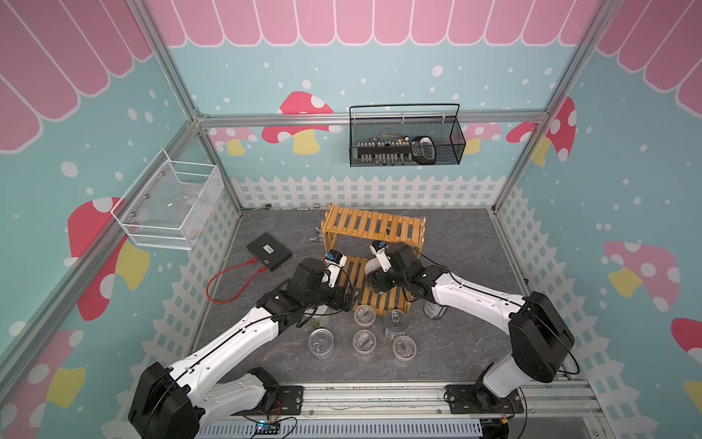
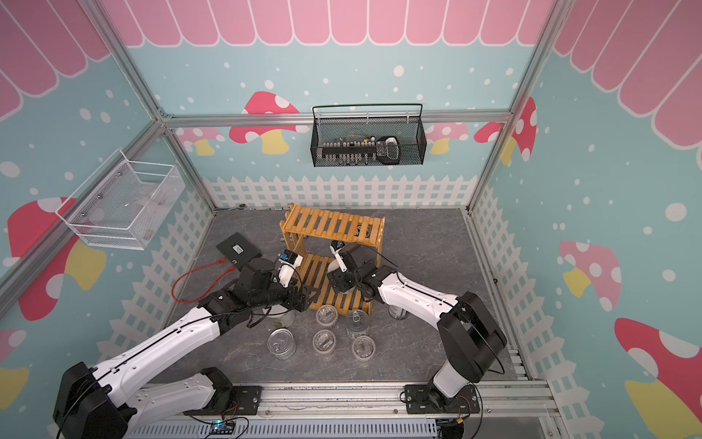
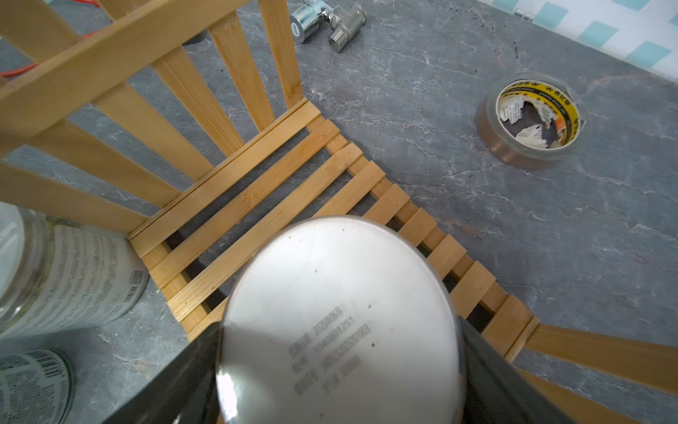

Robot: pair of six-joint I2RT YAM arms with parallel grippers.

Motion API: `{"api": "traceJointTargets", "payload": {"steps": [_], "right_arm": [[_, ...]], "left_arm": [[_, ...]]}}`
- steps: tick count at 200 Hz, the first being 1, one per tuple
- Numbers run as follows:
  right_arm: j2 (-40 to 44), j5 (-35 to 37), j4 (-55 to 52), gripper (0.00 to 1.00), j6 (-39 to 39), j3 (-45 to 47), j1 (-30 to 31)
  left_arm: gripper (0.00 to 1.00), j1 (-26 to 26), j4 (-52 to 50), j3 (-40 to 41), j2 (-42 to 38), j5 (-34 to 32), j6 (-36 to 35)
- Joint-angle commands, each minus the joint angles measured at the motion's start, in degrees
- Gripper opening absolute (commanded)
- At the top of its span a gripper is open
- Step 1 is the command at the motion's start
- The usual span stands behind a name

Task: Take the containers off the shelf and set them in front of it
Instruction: 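Pick up a container from the shelf.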

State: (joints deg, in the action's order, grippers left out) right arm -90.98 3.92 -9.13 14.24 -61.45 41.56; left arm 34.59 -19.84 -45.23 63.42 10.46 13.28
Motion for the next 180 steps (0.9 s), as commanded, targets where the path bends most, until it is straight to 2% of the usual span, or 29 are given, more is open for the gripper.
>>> {"api": "traceJointTargets", "payload": {"steps": [1, 35, 125, 180], "right_arm": [[1.20, 1.60, 5.15, 0.69, -2.74, -1.28, -0.33], [-1.25, 1.05, 5.43, 0.70, -5.46, -3.29, -1.88], [-7.46, -5.10, 6.75, 0.69, -11.41, -10.79, -10.83], [-8.61, -14.70, 7.90, 0.68, -13.33, -12.16, -12.65]], "left_arm": [[0.99, -0.42, 0.92, -0.34, -1.03, -0.53, 0.44], [0.99, -0.67, 0.93, -0.17, -1.78, -0.80, 0.34], [0.99, -2.32, 0.89, -0.37, -0.12, 0.38, 0.00], [0.99, -2.95, 1.55, -1.08, 2.34, 1.42, 0.04]]}}
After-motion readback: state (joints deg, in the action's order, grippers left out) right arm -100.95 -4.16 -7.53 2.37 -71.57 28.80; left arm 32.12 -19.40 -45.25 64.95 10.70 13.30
